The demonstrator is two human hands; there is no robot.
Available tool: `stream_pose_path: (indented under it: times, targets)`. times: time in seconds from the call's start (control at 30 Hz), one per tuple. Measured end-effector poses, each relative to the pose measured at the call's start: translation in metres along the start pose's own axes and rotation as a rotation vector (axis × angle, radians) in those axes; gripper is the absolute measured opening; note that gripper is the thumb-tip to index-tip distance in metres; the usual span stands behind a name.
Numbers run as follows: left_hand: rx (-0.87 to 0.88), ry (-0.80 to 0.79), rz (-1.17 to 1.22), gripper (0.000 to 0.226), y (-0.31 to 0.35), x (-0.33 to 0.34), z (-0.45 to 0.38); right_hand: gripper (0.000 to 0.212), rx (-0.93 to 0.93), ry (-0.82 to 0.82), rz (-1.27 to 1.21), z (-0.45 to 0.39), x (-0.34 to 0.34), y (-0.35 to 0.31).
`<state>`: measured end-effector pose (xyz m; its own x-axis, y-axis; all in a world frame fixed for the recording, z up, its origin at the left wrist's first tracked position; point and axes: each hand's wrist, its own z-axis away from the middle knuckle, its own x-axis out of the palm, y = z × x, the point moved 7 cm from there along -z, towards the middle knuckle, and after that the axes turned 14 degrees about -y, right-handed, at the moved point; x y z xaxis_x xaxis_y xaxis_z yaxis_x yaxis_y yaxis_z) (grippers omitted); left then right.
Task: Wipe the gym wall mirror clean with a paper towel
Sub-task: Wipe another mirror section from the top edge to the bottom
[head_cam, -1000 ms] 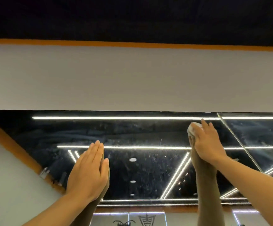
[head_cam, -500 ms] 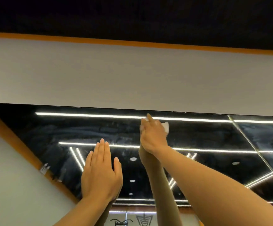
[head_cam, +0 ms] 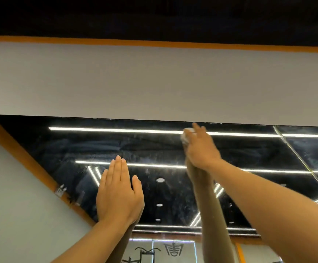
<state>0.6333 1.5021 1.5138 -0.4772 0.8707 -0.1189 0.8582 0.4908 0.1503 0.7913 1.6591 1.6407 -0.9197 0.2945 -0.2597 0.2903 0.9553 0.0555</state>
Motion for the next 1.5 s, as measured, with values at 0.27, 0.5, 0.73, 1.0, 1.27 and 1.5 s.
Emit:
stream_pose_path:
  times: [0.27, 0.5, 0.73, 1.0, 1.27, 1.5]
  targets:
    - [0.019, 0.016, 0.004, 0.079, 0.0, 0.002, -0.001, 0.059, 0.276, 0.153, -0.026, 0.026, -0.016, 0.051]
    - [0.028, 0.045, 0.007, 0.075, -0.002, 0.002, -0.003, 0.054, -0.295, -0.034, -0.042, 0.065, 0.062, -0.106]
    - [0.052, 0.039, 0.013, 0.075, -0.004, 0.002, -0.003, 0.07, -0.322, -0.175, 0.034, 0.08, 0.051, -0.068]
    - [0.035, 0.042, 0.002, 0.076, -0.005, 0.004, -0.003, 0.061, 0.154, 0.007, -0.013, 0.095, -0.019, 0.106]
    - [0.028, -0.012, 0.004, 0.078, 0.001, 0.003, -0.001, 0.058, 0.313, 0.072, -0.046, 0.1, -0.017, 0.113]
    - [0.018, -0.043, -0.036, 0.08, 0.002, 0.001, 0.002, 0.058, -0.166, -0.06, -0.053, 0.082, 0.042, -0.047]
